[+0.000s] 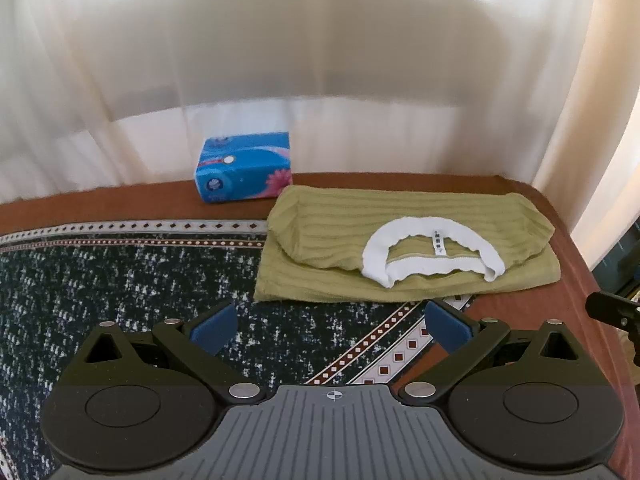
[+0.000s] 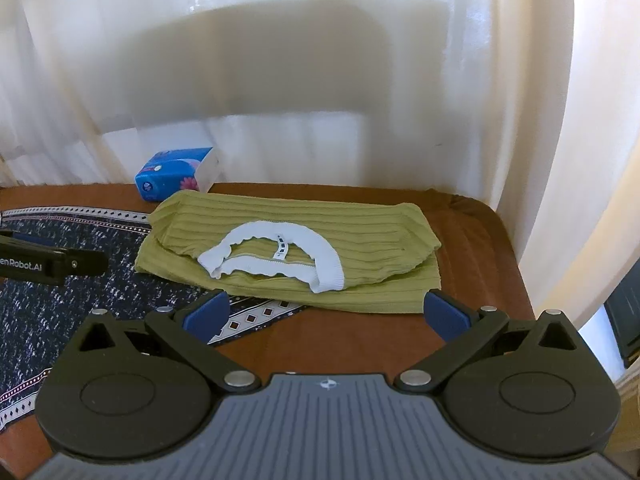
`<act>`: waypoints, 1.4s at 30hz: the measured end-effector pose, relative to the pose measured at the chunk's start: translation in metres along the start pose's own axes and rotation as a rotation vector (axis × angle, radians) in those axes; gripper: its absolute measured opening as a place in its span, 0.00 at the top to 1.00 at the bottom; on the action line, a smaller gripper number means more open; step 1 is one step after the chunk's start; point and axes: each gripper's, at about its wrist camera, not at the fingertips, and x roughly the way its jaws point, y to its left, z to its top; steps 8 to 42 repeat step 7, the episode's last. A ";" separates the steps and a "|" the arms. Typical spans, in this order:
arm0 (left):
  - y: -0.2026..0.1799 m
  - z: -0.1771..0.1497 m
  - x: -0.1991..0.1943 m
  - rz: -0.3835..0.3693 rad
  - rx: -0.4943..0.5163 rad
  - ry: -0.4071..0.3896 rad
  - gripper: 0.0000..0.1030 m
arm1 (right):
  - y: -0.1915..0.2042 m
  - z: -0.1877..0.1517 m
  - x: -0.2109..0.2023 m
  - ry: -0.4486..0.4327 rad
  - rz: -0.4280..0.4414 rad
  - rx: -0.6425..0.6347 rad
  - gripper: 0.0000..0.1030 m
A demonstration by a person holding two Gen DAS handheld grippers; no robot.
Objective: Fold clothes
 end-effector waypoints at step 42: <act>-0.002 -0.002 -0.001 -0.012 0.007 0.000 0.00 | 0.001 -0.001 -0.001 0.004 0.001 -0.002 0.00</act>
